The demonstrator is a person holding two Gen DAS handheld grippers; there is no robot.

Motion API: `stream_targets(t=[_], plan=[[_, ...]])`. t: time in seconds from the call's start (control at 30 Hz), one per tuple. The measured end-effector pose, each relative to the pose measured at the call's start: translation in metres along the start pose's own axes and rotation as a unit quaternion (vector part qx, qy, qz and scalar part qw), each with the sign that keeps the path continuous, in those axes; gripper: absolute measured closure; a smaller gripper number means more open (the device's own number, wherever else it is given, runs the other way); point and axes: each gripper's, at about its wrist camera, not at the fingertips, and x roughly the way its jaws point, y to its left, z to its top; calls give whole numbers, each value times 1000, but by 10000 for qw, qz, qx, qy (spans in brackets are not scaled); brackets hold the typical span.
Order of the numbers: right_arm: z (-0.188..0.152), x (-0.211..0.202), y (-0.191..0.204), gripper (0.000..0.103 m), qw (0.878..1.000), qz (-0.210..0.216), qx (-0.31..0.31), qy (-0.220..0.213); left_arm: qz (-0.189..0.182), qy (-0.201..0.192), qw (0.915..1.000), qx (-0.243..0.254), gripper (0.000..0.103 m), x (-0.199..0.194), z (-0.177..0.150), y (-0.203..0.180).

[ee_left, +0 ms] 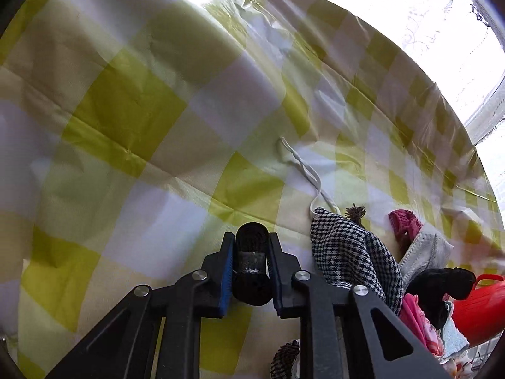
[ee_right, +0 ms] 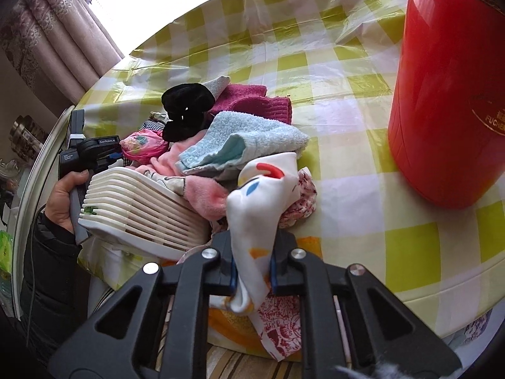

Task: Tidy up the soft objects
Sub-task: 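Close the left gripper on the black hair tie while the right gripper grasps the white dotted cloth, then carry the hair tie and dotted cloth into the white box and release both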

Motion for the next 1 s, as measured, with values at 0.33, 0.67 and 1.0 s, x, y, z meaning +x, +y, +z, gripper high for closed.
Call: stream_targets(t=[0.33, 0.67, 1.0], plan=[[-9, -49, -3, 86, 9990, -140, -111, -419, -166, -649, 9976, 162, 82, -89, -37, -6], [-28, -95, -11, 86, 9969, -288, -174, -711, -738, -1137, 9889, 616, 82, -172, -87, -46], [-51, -140, -45, 86, 9929, -718, -43, -946, -1301, -1118, 9748, 1428, 82, -221, -151, -112]])
